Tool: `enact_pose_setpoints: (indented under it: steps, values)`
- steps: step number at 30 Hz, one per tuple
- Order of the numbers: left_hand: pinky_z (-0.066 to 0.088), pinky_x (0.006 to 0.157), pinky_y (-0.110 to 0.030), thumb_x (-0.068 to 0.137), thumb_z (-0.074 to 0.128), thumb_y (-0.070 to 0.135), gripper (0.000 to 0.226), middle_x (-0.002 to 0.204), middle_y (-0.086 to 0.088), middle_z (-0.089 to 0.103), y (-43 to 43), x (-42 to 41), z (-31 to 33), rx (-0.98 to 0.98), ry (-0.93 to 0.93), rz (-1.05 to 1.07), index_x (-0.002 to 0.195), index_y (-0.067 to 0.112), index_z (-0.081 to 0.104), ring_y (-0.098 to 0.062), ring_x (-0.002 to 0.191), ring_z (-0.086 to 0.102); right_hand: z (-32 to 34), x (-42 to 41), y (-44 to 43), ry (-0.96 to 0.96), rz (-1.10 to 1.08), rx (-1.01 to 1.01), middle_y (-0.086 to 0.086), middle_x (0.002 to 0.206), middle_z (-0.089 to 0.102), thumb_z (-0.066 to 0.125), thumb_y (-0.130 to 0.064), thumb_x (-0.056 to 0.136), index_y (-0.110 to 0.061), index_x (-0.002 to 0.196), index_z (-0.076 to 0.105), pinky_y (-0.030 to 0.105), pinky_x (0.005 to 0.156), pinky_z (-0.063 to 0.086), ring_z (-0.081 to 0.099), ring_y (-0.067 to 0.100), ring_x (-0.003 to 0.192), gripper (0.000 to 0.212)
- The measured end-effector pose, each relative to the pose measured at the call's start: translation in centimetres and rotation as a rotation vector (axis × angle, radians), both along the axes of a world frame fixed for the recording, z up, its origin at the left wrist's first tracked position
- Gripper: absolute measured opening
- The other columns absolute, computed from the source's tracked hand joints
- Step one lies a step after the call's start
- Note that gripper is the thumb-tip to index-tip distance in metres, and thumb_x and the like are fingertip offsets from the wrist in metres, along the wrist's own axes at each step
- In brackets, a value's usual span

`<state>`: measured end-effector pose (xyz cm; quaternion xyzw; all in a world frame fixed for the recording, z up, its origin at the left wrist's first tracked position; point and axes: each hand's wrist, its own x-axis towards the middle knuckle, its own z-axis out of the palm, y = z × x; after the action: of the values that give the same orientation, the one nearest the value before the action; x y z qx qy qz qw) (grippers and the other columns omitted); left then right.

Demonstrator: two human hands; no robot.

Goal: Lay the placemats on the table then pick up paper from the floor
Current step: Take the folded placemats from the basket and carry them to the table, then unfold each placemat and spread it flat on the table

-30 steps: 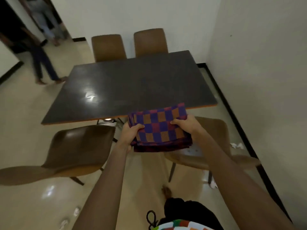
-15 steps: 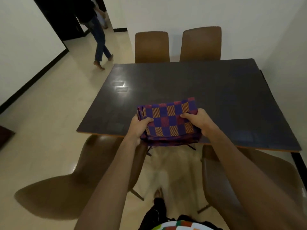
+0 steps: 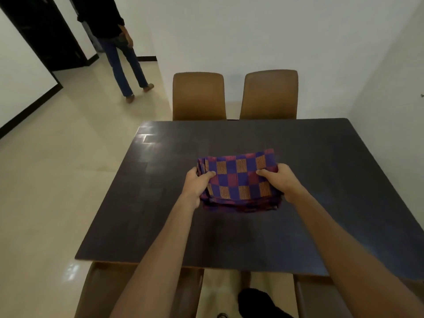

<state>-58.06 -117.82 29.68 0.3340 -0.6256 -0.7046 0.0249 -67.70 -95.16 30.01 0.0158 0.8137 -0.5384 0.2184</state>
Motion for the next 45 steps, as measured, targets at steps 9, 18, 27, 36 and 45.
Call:
enact_pose_setpoints:
  steps: [9,18,27,36,45]
  values:
    - [0.062,0.077,-0.039,0.092,0.069,0.014,0.031,0.105,-0.006,0.07,-4.5,-17.7,-0.2,-0.138,-0.042,-0.036,0.12,0.011,0.056,-0.018,0.085,0.071,-0.6,-18.1,-4.0,0.033,0.034,0.022,0.005,0.11,0.071,0.068,-0.029,0.09,-0.014,0.116,0.062,0.047,0.092,0.055,0.068,0.023,0.099,0.031]
    - [0.046,0.105,-0.046,0.093,0.066,0.009,0.075,0.143,-0.012,0.051,-6.5,-31.1,-10.5,-0.58,-0.168,-0.269,0.152,0.02,0.02,-0.029,0.127,0.055,-13.4,-31.1,-6.5,-0.07,0.047,0.178,0.01,0.13,0.061,0.066,-0.031,0.092,-0.017,0.134,0.045,0.05,0.097,0.052,0.06,0.03,0.117,0.05]
    - [0.016,0.119,-0.055,0.095,0.059,0.028,0.042,0.161,-0.015,0.021,-5.0,-32.5,-14.4,-1.069,-0.402,-0.815,0.136,0.019,0.056,-0.033,0.151,0.017,-18.8,-37.1,-7.0,0.066,-0.041,0.324,0.019,0.131,0.046,0.068,-0.048,0.083,-0.034,0.109,0.062,0.052,0.102,0.046,0.048,0.042,0.121,0.031]
    - [0.05,0.095,-0.032,0.094,0.064,0.037,0.045,0.123,-0.006,0.065,-1.6,-29.8,-7.2,-0.738,-0.014,-0.682,0.128,0.008,0.06,-0.022,0.11,0.063,-9.2,-28.4,-9.2,0.271,0.06,-0.004,-0.005,0.089,0.072,0.07,-0.023,0.089,-0.017,0.094,0.069,0.027,0.079,0.054,0.068,0.006,0.085,0.008]
    - [0.054,0.073,-0.025,0.087,0.072,0.018,0.022,0.096,0.0,0.073,2.7,-21.3,2.9,-0.659,0.328,-0.608,0.107,0.014,0.064,-0.012,0.086,0.069,2.4,-14.6,-4.9,0.237,-0.011,-0.33,0.011,0.091,0.075,0.072,-0.015,0.088,-0.004,0.099,0.071,0.037,0.08,0.058,0.071,0.017,0.084,0.016]
